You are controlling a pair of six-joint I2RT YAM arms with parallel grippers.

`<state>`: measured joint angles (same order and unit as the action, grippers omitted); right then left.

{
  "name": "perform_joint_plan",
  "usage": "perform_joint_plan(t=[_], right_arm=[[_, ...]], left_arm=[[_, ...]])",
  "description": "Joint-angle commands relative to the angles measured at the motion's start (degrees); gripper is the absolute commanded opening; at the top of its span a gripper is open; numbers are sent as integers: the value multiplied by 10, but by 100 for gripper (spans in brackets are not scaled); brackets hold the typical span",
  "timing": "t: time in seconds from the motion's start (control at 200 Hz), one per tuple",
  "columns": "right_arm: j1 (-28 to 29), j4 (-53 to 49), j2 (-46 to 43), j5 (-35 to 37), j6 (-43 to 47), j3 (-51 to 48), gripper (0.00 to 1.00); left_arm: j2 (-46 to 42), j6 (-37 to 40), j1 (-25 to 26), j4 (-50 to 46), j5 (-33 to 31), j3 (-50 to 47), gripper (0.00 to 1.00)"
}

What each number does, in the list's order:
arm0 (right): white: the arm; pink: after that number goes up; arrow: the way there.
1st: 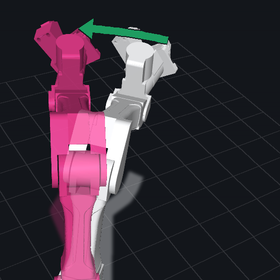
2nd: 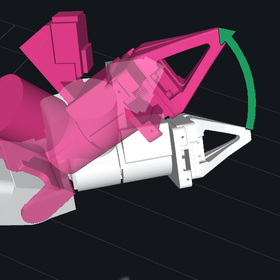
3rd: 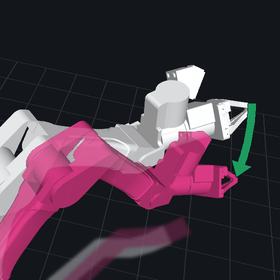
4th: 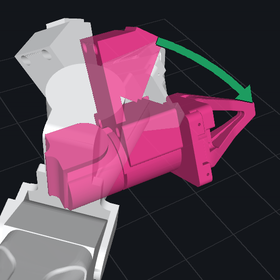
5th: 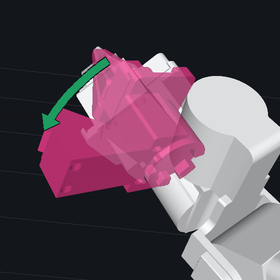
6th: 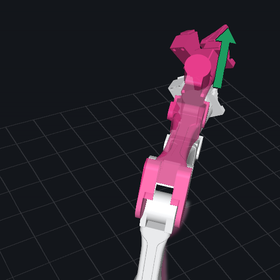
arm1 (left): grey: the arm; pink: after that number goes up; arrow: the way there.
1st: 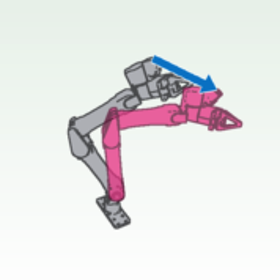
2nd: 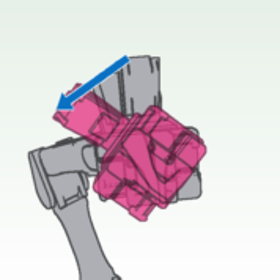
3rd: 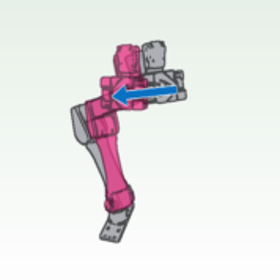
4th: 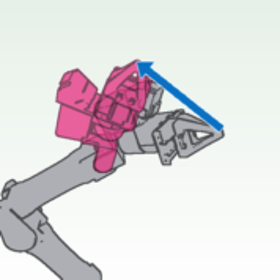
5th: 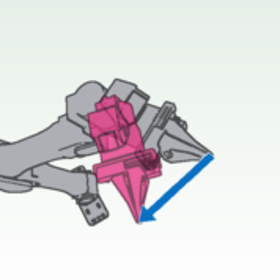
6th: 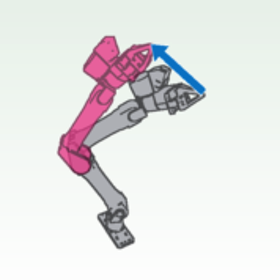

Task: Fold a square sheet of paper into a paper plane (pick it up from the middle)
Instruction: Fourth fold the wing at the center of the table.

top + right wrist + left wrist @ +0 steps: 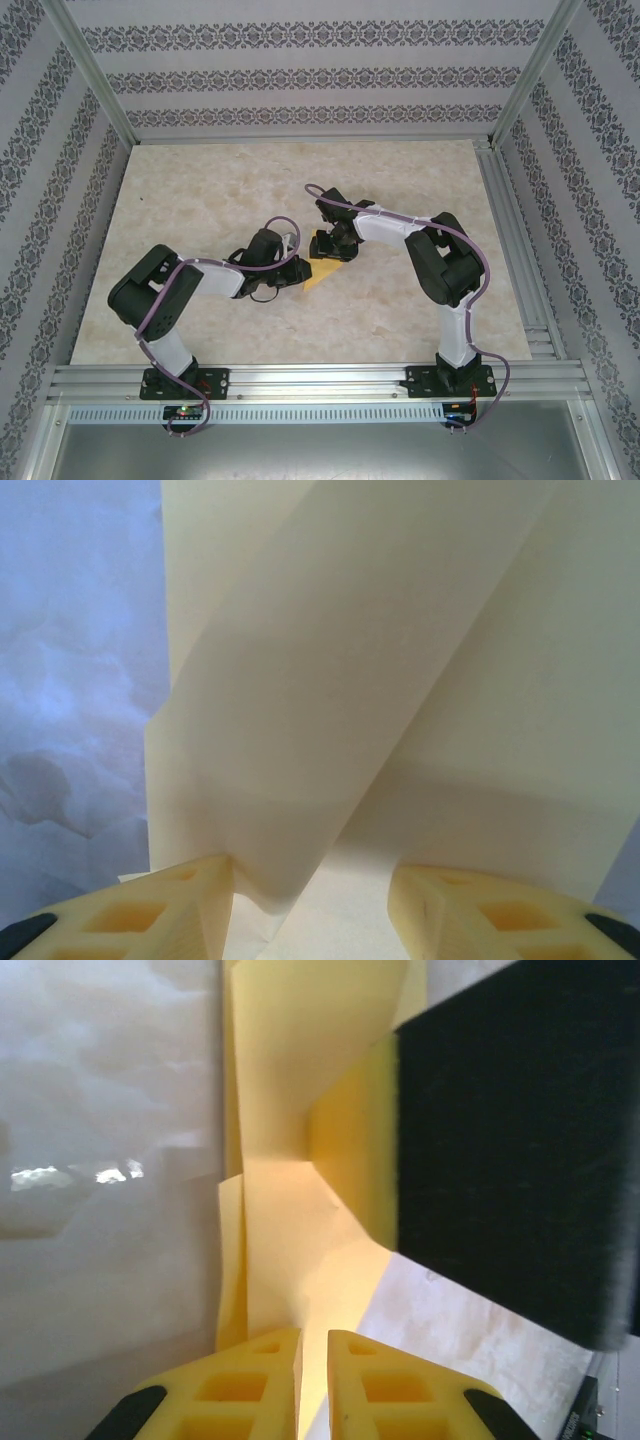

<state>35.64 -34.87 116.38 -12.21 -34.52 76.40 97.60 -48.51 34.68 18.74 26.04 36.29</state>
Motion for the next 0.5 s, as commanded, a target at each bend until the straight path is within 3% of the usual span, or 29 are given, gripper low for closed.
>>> perform_joint_plan(t=[0.0,0.495], right_arm=[[-4,-36,90,88,15,-46,51],[-3,-37,94,88,14,-44,51]], left_arm=[[-24,1,6,-1,23,-16,17],[-41,0,21,-25,10,-40,17]])
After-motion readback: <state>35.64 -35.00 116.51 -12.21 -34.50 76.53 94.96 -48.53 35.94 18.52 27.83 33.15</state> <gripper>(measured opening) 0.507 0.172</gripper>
